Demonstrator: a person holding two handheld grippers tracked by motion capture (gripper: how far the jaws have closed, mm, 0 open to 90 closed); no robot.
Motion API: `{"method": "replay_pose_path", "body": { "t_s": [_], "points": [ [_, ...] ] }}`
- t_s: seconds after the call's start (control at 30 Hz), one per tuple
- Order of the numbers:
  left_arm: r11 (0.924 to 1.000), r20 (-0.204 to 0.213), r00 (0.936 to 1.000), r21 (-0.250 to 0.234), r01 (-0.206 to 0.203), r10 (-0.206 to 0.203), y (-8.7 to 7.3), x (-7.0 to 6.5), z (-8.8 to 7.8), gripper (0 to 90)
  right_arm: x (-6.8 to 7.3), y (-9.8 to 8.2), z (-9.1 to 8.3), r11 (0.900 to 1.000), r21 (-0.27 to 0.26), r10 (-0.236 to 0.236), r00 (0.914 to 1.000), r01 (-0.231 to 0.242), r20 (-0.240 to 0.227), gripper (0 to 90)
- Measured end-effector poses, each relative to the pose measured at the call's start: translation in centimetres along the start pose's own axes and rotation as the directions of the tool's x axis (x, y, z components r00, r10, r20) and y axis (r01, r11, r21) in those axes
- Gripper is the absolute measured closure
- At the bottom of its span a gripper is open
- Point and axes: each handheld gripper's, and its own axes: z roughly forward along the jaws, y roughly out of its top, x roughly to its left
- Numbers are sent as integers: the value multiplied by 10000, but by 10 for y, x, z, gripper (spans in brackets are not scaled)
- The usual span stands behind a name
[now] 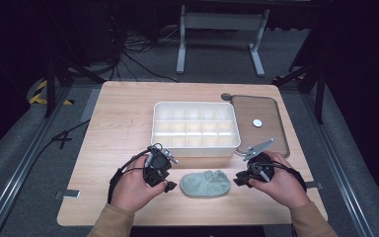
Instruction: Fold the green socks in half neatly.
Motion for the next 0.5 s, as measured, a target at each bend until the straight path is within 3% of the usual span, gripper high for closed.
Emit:
{"method": "replay_pose_path", "body": {
  "t_s": [0.1,0.17,0.23,0.33,0.5],
  "points": [
    [9996,134,9997,-178,215,-213,1,1,5,533,1,0,1,10000,11,-28,10000,28,11,722],
    [9950,420,9963,-626,780,-755,2,2,11,534,1,0,1,10000,18,-70,10000,70,-20,720],
    [9904,382,9931,-783,1138,-1111,4,3,18,540,1,1,3,10000,54,-80,10000,80,-26,715],
    [9910,224,9921,-488,1248,-1238,5,3,28,547,2,2,5,9998,118,-156,9999,156,-14,714],
    [9831,342,9851,-661,1707,-1687,5,7,37,562,4,2,9,9996,190,-193,9998,194,-38,708]
  ]
}}
